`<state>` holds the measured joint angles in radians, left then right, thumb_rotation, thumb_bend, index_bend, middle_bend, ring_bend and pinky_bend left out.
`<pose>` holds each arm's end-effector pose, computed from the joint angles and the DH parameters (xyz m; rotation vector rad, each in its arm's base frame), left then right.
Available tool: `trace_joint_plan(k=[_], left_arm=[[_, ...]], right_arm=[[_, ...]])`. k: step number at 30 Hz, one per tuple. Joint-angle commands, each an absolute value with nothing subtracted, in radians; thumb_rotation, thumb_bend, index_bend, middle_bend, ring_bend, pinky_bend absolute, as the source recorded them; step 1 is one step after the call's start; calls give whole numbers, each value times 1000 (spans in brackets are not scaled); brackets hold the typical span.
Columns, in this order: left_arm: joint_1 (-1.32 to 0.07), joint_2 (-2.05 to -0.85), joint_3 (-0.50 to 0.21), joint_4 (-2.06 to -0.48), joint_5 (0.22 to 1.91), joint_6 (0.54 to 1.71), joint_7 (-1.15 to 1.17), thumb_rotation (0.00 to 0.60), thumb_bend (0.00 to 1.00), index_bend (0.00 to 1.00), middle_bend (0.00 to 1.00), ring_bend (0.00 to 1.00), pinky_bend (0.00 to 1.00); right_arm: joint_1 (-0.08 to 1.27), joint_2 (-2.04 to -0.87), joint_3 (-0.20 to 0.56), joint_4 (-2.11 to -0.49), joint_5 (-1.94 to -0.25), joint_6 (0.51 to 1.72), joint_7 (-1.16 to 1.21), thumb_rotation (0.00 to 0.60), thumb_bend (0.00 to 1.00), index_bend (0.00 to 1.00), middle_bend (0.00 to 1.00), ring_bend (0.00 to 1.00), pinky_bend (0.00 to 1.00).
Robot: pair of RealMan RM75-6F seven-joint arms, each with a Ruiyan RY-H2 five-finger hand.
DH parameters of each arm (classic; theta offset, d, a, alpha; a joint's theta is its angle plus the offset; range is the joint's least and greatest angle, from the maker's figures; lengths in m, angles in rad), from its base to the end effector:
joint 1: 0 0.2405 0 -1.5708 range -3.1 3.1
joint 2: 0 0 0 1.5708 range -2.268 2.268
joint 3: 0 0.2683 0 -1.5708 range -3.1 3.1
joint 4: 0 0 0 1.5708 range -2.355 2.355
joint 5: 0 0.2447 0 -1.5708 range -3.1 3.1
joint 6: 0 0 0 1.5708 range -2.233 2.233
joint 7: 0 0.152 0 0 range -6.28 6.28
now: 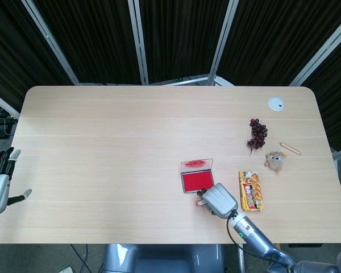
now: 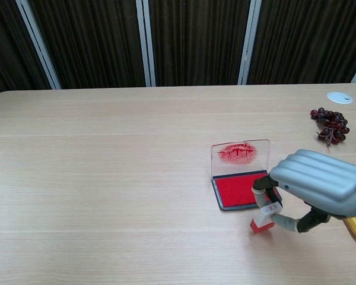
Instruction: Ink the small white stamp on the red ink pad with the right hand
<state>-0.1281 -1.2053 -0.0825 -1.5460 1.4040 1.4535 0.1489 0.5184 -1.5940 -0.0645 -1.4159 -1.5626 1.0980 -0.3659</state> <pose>-0.3442 0.2157 0.1155 -1.3640 -0.8286 -0.7959 -0.2126 -0.2537 -0.0849 2.1301 -0.6702 0.8678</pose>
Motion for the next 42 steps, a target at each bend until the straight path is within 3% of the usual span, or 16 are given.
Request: trace_joint_plan(k=[1,5,24,28,31,33,35,37,39,42], left_arm=[[-128,-1206,-82,-1546,1404,1453,150,600,0,0,0,0,0],[-129,-1208,-81,-1545,1404,1452,153,600,0,0,0,0,0],[-128,-1205,-81,-1550,1408,1454,148,600,0,0,0,0,0],[-128,-1201,-80,-1557,1411,1455,144,600,0,0,0,0,0],[-123,-1191,-76,-1570,1427,1467,132,600,0,0,0,0,0],[-120,-1186,-72,-1576,1436,1475,125,600,0,0,0,0,0],[-114,-1177,-66,-1583,1451,1486,115,600,0,0,0,0,0],[-108,-1171,-61,-1587,1464,1497,106,600,0,0,0,0,0],[-104,-1166,-58,-1589,1473,1504,101,600,0,0,0,0,0],[-98,-1159,-52,-1591,1487,1515,92,600,0,0,0,0,0]], right_arm=[[519,-1595,-62,-1412,-1558,1086,-354,600,341,486,569,872,1000],[518,-1597,-60,-1405,-1559,1084,-352,600,274,446,555,872,1000],[506,-1568,-31,-1453,-1575,1127,-338,600,268,433,550,872,1000],[499,-1526,-24,-1510,-1594,1162,-337,600,268,429,550,872,1000],[466,-1432,-17,-1610,-1650,1274,-312,600,268,414,547,872,1000],[438,-1382,-17,-1646,-1680,1345,-288,600,258,348,515,867,1000],[388,-1327,-21,-1665,-1708,1448,-242,600,207,191,375,807,989],[337,-1282,-22,-1685,-1690,1518,-218,600,96,48,190,669,905],[301,-1251,-28,-1699,-1679,1557,-202,600,16,2,76,516,764],[259,-1201,-42,-1713,-1653,1580,-171,600,0,0,2,213,426]])
